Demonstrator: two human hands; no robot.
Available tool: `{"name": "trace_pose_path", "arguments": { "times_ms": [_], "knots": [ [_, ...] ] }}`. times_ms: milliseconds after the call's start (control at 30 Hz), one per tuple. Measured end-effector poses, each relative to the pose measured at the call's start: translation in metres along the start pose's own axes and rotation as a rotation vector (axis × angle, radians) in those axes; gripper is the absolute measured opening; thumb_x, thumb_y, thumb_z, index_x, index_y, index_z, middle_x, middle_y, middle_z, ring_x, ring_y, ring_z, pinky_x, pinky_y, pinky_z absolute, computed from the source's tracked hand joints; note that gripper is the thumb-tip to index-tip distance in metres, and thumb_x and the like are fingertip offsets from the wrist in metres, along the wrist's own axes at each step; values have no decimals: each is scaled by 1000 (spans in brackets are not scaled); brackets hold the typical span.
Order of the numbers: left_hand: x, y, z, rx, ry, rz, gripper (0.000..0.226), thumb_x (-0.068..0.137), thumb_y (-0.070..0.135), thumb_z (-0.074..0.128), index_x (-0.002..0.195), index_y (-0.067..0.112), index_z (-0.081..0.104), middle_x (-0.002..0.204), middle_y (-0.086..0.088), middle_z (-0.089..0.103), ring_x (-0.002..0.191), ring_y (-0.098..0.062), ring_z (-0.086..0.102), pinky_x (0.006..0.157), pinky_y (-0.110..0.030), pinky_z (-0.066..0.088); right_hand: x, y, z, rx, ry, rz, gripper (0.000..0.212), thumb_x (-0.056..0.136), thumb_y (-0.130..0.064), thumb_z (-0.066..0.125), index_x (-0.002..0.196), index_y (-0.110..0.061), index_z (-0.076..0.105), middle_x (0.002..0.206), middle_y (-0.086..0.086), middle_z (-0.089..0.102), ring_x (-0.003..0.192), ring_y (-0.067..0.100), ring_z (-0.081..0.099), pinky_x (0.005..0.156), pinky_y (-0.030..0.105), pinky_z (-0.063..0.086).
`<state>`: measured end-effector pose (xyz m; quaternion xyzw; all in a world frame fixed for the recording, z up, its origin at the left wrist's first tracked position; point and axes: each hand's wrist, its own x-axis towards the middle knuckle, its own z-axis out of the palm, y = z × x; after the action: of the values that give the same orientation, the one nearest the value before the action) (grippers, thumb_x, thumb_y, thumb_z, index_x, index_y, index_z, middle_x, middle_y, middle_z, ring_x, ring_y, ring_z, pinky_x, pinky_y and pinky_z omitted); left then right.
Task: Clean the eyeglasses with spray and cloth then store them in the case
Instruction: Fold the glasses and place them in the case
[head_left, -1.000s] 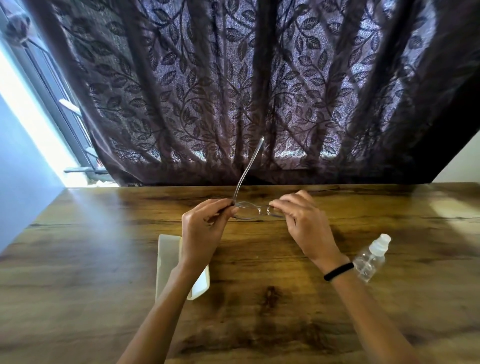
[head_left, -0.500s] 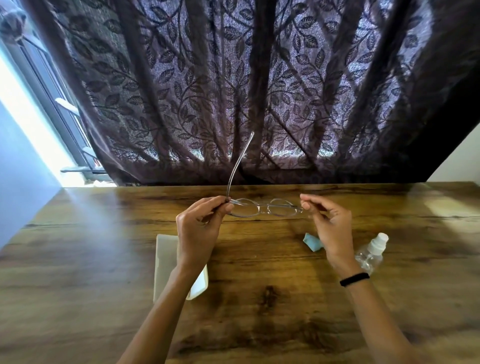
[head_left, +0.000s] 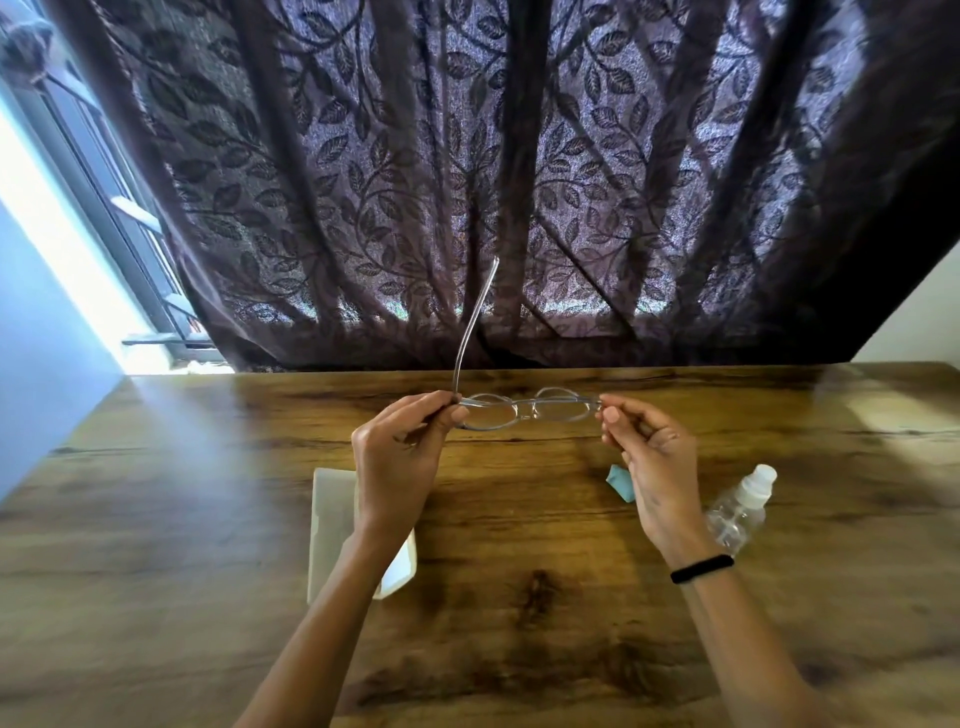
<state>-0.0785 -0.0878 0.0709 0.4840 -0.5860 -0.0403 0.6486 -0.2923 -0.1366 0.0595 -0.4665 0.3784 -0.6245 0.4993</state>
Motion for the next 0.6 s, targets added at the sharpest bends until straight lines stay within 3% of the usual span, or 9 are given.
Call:
{"name": "trace_pose_path", "arguments": {
  "times_ms": [333, 500, 600],
  "knots": [
    [0, 0, 0, -27, -55, -23, 18, 75, 15, 71, 93, 16, 69, 82, 12, 68, 72, -3, 67, 65, -16, 53, 3, 4, 0, -45, 25, -14, 15, 74, -7, 66, 88, -11, 68, 77, -2, 68, 67, 8, 56, 63, 14, 50],
    [0, -6, -1, 112, -175, 23, 19, 75, 8, 73, 94, 5, 72, 87, 3, 69, 82, -3, 65, 70, -7, 49, 1, 4, -1, -178, 39, -48, 18, 81, -2, 62, 87, -19, 66, 81, -1, 66, 71, 7, 56, 68, 16, 51],
    [-1, -9, -1, 178, -239, 52, 18, 78, 10, 71, 95, 4, 72, 89, -2, 72, 79, -4, 66, 70, -10, 51, 1, 5, -1, -295, 45, -72, 24, 83, -3, 61, 85, -26, 64, 84, -4, 65, 76, 8, 57, 76, 25, 51]
  ]
}}
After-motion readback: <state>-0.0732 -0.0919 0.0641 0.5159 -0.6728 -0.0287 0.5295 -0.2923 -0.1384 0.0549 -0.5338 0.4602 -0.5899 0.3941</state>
